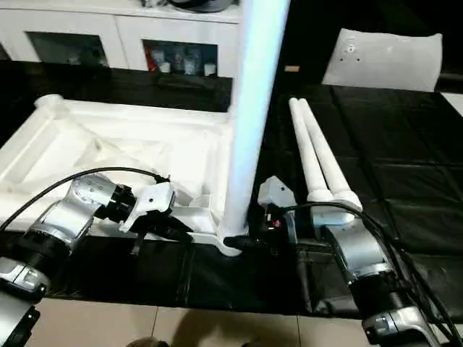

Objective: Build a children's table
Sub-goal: Rotate leg to tighten

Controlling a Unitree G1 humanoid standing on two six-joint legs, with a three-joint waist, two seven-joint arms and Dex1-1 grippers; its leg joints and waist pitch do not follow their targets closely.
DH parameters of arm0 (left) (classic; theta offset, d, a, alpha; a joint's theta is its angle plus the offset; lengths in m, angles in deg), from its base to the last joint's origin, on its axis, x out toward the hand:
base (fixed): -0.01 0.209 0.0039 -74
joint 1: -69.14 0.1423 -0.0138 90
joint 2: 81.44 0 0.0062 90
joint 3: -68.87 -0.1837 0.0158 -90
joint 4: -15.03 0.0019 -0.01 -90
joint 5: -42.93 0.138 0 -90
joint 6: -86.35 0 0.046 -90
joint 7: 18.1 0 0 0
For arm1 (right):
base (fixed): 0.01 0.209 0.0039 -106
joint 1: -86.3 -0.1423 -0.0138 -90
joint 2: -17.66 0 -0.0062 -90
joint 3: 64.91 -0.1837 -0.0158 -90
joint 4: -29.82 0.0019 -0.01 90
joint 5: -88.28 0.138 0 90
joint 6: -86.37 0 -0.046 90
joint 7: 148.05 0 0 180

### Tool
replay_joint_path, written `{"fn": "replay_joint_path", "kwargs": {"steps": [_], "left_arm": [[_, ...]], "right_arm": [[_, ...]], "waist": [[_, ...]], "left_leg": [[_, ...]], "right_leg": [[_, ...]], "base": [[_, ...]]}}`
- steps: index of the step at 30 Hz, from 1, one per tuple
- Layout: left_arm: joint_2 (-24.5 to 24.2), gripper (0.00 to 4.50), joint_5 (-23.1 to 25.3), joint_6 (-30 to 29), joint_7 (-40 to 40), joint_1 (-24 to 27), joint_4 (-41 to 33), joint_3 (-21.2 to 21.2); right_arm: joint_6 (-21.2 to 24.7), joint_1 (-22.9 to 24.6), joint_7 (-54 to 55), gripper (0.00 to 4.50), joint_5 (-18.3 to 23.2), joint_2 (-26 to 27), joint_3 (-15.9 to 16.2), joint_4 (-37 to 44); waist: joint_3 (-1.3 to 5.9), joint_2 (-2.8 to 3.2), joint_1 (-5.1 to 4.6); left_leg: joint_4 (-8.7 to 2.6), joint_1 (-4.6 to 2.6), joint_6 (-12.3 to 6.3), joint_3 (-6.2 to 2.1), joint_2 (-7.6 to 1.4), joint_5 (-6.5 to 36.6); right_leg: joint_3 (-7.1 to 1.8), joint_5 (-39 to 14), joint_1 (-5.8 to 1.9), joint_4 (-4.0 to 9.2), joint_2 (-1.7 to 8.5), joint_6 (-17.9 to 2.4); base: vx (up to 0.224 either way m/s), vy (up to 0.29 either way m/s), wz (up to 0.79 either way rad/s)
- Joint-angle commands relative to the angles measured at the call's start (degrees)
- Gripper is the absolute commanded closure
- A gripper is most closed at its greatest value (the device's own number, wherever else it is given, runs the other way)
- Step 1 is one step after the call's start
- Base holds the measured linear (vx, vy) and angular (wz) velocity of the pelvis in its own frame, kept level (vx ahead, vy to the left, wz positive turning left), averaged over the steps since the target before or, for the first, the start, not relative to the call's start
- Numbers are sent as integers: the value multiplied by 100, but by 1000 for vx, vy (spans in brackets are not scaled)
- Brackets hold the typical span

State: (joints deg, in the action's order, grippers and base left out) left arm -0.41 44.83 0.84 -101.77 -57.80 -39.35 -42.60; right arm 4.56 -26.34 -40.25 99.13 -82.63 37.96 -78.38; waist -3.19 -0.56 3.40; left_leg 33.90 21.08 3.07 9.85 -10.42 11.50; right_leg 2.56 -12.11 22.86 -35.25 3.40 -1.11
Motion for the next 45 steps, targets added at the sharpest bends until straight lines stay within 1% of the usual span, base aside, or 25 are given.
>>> {"fn": "replay_joint_path", "kwargs": {"steps": [1,5,6,9,15,19,20,21,22,24,25,26,27,28,29,30,32,34,35,38,39,42,43,44,45], "left_arm": [[-48,450,137,153,-367,-88,55,-292],[-43,450,144,208,-391,-146,145,-305],[-44,450,145,225,-401,-152,163,-305],[-42,450,158,288,-437,-173,231,-305],[-30,450,139,298,-435,-177,296,-296],[106,450,111,-69,33,-114,184,-158],[257,450,118,-334,464,-91,151,-47],[314,450,107,-406,601,-83,144,-3],[473,450,68,-619,939,-62,110,108],[801,450,-16,-1073,1513,-29,-43,284],[801,450,-16,-1073,1513,-29,-43,284],[1004,450,-71,-1345,1823,-11,-146,378],[1132,450,-103,-1517,2011,0,-214,438],[1410,450,-107,-1794,2472,-7,-302,545],[1576,450,-112,-1946,2726,-18,-343,604],[1689,450,-114,-2070,2901,-21,-386,646],[1940,450,-46,-2311,3435,-39,-463,765],[2135,450,63,-2448,3855,-37,-533,819],[2269,450,152,-2539,4152,-35,-564,856],[2306,450,304,-2694,4320,38,-741,817],[2297,450,322,-2700,4319,50,-762,804],[2263,450,362,-2731,4315,80,-827,764],[2056,450,357,-2634,4090,137,-882,708],[1874,450,346,-2473,3862,179,-890,679],[1815,450,343,-2423,3782,194,-894,674]], "right_arm": [[-76,-106,-50,85,-49,-96,14,-35],[-102,-112,-63,122,-50,-37,90,-59],[-115,-114,-74,130,-49,-30,100,-70],[-133,-108,-112,161,-40,9,107,-84],[-69,-24,-85,180,34,71,112,6],[385,198,367,183,269,346,-46,242],[571,282,804,183,273,571,-133,308],[622,307,953,183,260,648,-156,326],[707,362,1350,183,199,857,-204,351],[813,421,2116,184,63,1310,-275,344],[813,421,2116,184,63,1310,-275,344],[894,431,2529,184,-2,1571,-307,330],[969,438,2786,184,-39,1733,-327,337],[1121,426,3279,184,-58,2099,-388,321],[1140,386,3600,184,-116,2315,-421,263],[1168,362,3834,184,-166,2468,-444,239],[1283,283,4399,184,-248,2811,-548,147],[1294,182,4889,184,-383,3068,-589,34],[1243,88,5229,184,-517,3224,-595,-74],[1143,93,5251,184,-496,3361,-662,-19],[1132,103,5238,128,-488,3365,-675,3],[1116,133,5220,92,-472,3372,-717,73],[1052,206,4984,92,-421,3170,-746,214],[1002,270,4739,67,-387,2948,-748,330],[979,290,4657,67,-377,2869,-744,364]], "waist": [[329,-7,-5],[322,-27,4],[317,-14,6],[315,-18,2],[316,-6,3],[303,-22,5],[294,-32,-11],[286,-14,3],[269,-28,-31],[240,-16,-69],[239,-16,-89],[234,-11,-126],[221,-14,-149],[224,-37,-196],[216,-10,-213],[211,-6,-243],[216,-14,-290],[221,-14,-302],[235,1,-312],[256,8,-298],[265,10,-290],[295,8,-289],[297,6,-286],[311,14,-274],[311,14,-274]], "left_leg": [[-342,-66,-598,-29,-312,393],[-346,-60,-568,-29,-307,421],[-354,-62,-553,-35,-312,438],[-355,-59,-519,-34,-307,486],[-357,-61,-523,-34,-312,464],[-372,-61,-489,-34,-317,494],[-380,-63,-449,-29,-317,557],[-386,-71,-407,-41,-316,609],[-403,-70,-313,-50,-297,794],[-442,-95,-105,-65,-293,1081],[-451,-86,-64,-69,-288,1110],[-476,-72,16,-82,-295,1161],[-483,-70,21,-87,-288,1222],[-485,-64,31,-94,-279,1285],[-483,-80,44,-90,-276,1322],[-481,-102,58,-89,-269,1415],[-483,-106,47,-95,-252,1464],[-480,-87,11,-94,-242,1400],[-472,-79,-6,-87,-242,1275],[-463,-70,-87,-80,-242,1069],[-456,-75,-118,-76,-247,1011],[-437,-34,-296,-69,-233,598],[-431,-36,-318,-63,-231,559],[-418,-24,-387,-63,-230,459],[-418,-24,-387,-63,-230,459]], "right_leg": [[-261,263,-326,308,459,-1649],[-262,231,-336,310,469,-1652],[-259,181,-330,313,468,-1646],[-261,98,-333,325,466,-1625],[-257,145,-329,320,464,-1636],[-261,34,-328,327,462,-1611],[-266,-90,-327,347,470,-1604],[-262,-230,-311,362,484,-1586],[-260,-619,-307,407,485,-1510],[-273,-1416,-279,499,497,-1302],[-275,-1530,-286,500,487,-1247],[-276,-1628,-281,503,482,-1183],[-276,-1701,-266,522,477,-1160],[-275,-1782,-276,528,473,-1116],[-286,-1868,-250,551,482,-1109],[-289,-2019,-226,574,478,-1073],[-299,-2105,-221,595,462,-1012],[-302,-2071,-234,596,461,-987],[-311,-1903,-239,587,454,-993],[-310,-1462,-270,561,452,-1050],[-313,-1322,-272,552,451,-1067],[-296,-558,-325,482,440,-1214],[-296,-514,-326,483,440,-1228],[-299,-316,-353,462,444,-1257],[-299,-316,-353,462,444,-1257]], "base": [[0,0,0],[0,0,0],[0,0,0],[0,0,0],[0,0,0],[0,0,0],[0,0,0],[0,0,0],[0,0,0],[0,0,0],[0,0,0],[0,0,0],[0,0,0],[0,0,0],[0,0,0],[0,0,0],[0,0,0],[0,0,0],[0,0,0],[0,0,0],[0,0,0],[0,0,0],[0,0,0],[0,0,0],[0,0,0]]}}
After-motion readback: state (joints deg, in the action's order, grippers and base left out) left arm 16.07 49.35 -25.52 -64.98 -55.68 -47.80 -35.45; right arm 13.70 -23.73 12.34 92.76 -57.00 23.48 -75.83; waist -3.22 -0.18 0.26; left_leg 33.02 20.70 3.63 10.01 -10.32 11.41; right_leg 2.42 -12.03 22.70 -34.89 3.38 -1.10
